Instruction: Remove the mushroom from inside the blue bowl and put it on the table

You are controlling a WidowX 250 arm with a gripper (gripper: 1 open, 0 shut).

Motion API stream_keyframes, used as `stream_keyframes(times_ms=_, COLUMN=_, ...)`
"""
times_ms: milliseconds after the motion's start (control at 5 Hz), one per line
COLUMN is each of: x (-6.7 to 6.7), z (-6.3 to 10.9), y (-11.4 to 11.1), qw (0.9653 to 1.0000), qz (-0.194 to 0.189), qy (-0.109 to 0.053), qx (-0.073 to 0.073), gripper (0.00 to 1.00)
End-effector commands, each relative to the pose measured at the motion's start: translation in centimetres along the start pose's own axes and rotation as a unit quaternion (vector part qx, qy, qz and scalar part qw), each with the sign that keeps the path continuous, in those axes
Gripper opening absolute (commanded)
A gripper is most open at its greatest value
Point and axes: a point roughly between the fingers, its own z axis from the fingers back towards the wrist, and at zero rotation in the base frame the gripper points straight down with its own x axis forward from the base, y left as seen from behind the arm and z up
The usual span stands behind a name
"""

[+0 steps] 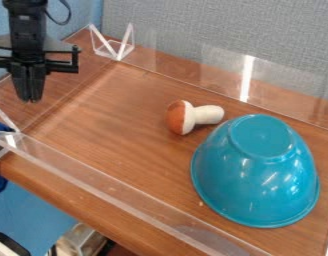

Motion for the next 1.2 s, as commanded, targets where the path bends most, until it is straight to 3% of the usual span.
stream_keyframes(times_ms=0, x=-1.3, z=2.7, y=-1.2, qw=0.9998, qz=0.006, qy=-0.017, qx=0.0, gripper=0.0)
stream_keyframes(times_ms=400, x=-3.0, z=4.2, y=-3.7, qw=0.9998, qz=0.014, qy=-0.006, qx=0.01, gripper=0.0)
stream_keyframes(times_ms=600, x=-3.2, z=4.1, y=-4.6, qw=0.9969, qz=0.075, qy=0.018, qx=0.011, gripper=0.0)
stream_keyframes(times_ms=800, x=-1.8, z=4.3, y=-6.2, qw=0.9917, qz=0.12, qy=0.045, qx=0.011, gripper=0.0)
stream_keyframes(times_ms=1000, x=-0.3, z=4.2, y=-8.0, qw=0.9818, qz=0.174, qy=0.075, qx=0.009, gripper=0.0)
